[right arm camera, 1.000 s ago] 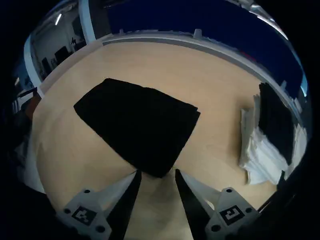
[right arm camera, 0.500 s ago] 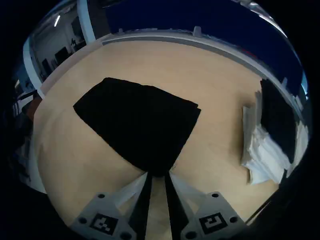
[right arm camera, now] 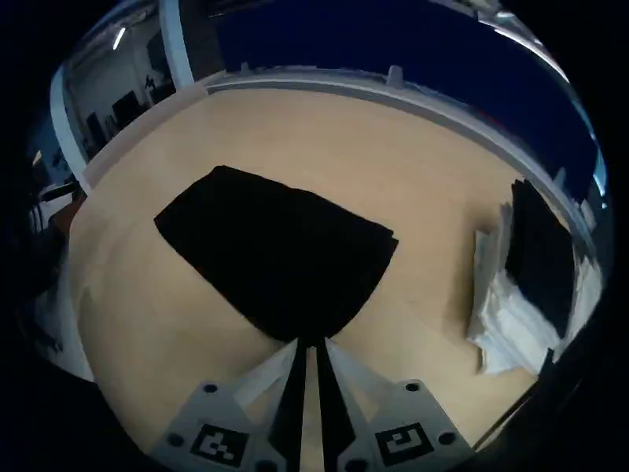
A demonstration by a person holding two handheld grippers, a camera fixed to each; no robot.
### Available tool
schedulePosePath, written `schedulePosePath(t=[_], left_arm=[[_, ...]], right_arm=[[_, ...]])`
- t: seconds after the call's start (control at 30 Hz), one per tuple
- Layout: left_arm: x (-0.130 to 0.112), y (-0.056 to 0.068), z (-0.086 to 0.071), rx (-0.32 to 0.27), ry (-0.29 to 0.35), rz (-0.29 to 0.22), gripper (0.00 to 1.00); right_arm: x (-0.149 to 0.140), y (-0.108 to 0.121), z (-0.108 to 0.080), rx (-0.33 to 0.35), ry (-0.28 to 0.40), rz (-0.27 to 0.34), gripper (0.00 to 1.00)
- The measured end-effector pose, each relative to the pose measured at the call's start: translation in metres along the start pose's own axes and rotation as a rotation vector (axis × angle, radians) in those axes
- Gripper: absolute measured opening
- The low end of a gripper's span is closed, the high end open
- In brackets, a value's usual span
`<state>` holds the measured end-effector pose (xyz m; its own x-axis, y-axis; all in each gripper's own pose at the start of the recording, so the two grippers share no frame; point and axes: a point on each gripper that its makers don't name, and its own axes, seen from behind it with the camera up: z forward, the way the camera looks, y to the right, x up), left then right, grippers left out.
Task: Fold towel
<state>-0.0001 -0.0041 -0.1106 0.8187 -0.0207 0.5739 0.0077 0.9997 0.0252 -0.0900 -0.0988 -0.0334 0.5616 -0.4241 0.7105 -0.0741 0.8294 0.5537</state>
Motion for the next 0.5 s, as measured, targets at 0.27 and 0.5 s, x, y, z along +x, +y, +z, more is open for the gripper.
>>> schedulePosePath(t=[0.27,0.5], left_arm=[[0.003,-0.004,-0.004,0.005,0.008,-0.010,0.93],[0.003,-0.009,-0.009,0.008,0.015,-0.021,0.93]], right_arm=[[0.039,-0.012,-0.013,0.006,0.049,-0.053,0.09],[0.079,-0.033,-0.024,0.021,0.089,-0.137,0.09]])
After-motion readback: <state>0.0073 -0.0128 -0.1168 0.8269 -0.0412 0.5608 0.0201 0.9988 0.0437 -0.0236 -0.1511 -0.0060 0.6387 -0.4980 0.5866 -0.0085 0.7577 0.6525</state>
